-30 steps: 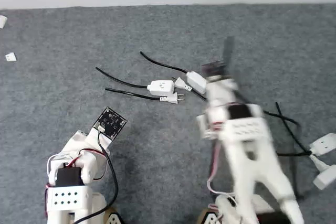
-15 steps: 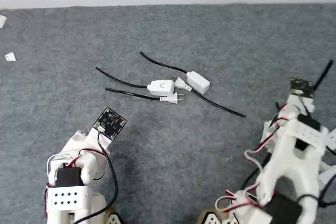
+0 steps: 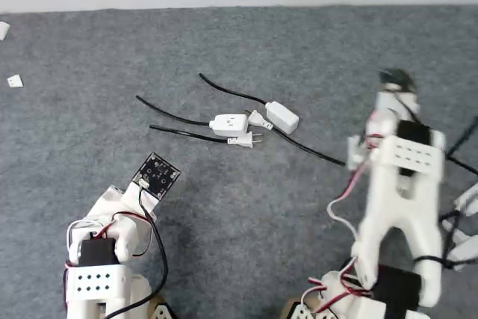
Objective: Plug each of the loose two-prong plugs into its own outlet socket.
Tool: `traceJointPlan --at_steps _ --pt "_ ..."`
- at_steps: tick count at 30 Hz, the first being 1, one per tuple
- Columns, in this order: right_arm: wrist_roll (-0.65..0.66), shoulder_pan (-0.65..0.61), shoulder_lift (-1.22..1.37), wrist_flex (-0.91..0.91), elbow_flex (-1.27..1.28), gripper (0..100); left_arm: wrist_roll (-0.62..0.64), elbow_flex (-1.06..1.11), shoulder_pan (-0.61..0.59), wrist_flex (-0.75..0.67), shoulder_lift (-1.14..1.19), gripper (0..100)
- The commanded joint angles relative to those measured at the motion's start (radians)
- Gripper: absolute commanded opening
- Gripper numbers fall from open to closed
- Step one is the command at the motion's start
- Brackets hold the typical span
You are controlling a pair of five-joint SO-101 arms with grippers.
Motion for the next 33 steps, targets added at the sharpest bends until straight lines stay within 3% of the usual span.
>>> traceJointPlan --at_steps 1,6,11,28,33 --pt "-0.006 -0.116 0.024 -0.166 -0.057 16.0 0.006 -0.008 0.006 0.002 -0.014 1" --pt "0.015 -0.225 0.202 -0.398 -0.069 22.9 0.006 -0.008 0.006 0.002 -0.014 1" --pt "0.19 -0.298 0.387 -0.473 -0.157 24.2 0.006 -0.008 0.006 0.002 -0.014 1" --pt "0.219 -0.328 0.814 -0.248 -0.755 24.1 0.006 -0.008 0.006 0.002 -0.014 1" --pt "0.313 -0.331 0.924 -0.168 -0.895 24.1 0.006 -0.008 0.006 0.002 -0.014 1"
